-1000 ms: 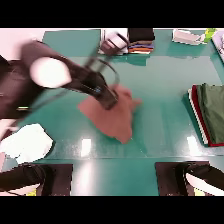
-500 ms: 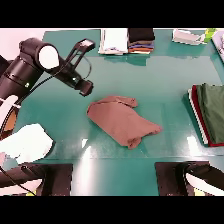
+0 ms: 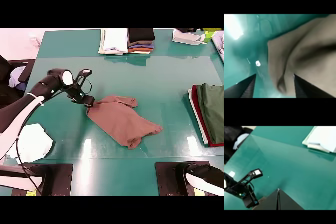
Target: Fold the shirts.
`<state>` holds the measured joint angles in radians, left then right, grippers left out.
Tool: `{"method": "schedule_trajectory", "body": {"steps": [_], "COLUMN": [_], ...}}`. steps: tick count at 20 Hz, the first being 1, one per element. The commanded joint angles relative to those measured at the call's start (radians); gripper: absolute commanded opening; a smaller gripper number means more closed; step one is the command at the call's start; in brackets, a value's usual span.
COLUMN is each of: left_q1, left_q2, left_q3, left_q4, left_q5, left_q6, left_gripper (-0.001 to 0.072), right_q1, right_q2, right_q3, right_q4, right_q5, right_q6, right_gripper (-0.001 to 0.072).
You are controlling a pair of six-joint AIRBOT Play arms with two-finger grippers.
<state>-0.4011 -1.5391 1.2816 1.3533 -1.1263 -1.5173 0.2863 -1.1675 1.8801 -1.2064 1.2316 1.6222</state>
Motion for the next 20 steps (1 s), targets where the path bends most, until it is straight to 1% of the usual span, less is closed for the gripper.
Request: {"method": "schedule_trajectory", "body": {"steps": [1,2,3,4,5,6,8,11,13,14,15,16,18,20], "left_q1": [0.004,0.004,0.004,0.004,0.004,0.004,0.004,0.004,0.004,0.004,0.004,0.004,0.004,0.004], "left_q2": [-0.070,-0.076,-0.080,-0.079,-0.077,-0.072,-0.051,0.008,0.035,0.037,0.037,0.037,0.037,0.037], "left_q3": [-0.011,-0.011,-0.011,-0.011,-0.010,-0.004,0.027,0.062,0.062,0.062,0.062,0.062,0.062,0.062], "left_q4": [-0.053,-0.053,-0.053,-0.053,-0.050,-0.044,-0.016,0.010,0.009,0.009,0.009,0.007,0.004,0.003], "left_q5": [0.038,0.038,0.038,0.039,0.038,0.033,0.016,0.019,0.027,0.023,0.017,0.014,0.016,0.016], "left_q6": [0.000,0.000,0.008,0.007,0.010,0.026,0.034,0.045,0.060,0.060,0.060,0.060,0.060,0.060], "left_gripper": [0.0556,0.0545,0.0475,0.0467,0.0224,0.0044,0.0032,0.0032,0.0032,0.0032,0.0032,0.0032,0.0032,0.0032], "right_q1": [0.001,0.001,0.001,0.001,-0.005,-0.019,-0.066,-0.188,-0.268,-0.301,-0.322,-0.334,-0.333,-0.306], "right_q2": [-0.023,-0.027,-0.023,-0.011,0.006,0.032,0.086,0.173,0.220,0.236,0.245,0.248,0.229,0.197], "right_q3": [0.000,-0.001,-0.017,-0.051,-0.097,-0.158,-0.294,-0.563,-0.772,-0.881,-0.977,-1.066,-1.219,-1.303], "right_q4": [0.000,0.000,0.000,-0.002,-0.001,-0.001,-0.001,-0.002,-0.001,0.001,0.003,0.004,0.038,0.101], "right_q5": [0.036,0.036,0.029,0.019,0.010,0.005,0.014,0.082,0.093,0.085,0.079,0.076,0.033,-0.054], "right_q6": [0.001,0.001,0.001,0.001,0.002,0.009,0.038,0.100,0.103,0.103,0.105,0.107,0.145,0.150], "right_gripper": [0.0021,0.0021,0.0021,0.0020,0.0021,0.0021,0.0021,0.0021,0.0030,0.0204,0.0467,0.0560,0.0559,0.0552]}}
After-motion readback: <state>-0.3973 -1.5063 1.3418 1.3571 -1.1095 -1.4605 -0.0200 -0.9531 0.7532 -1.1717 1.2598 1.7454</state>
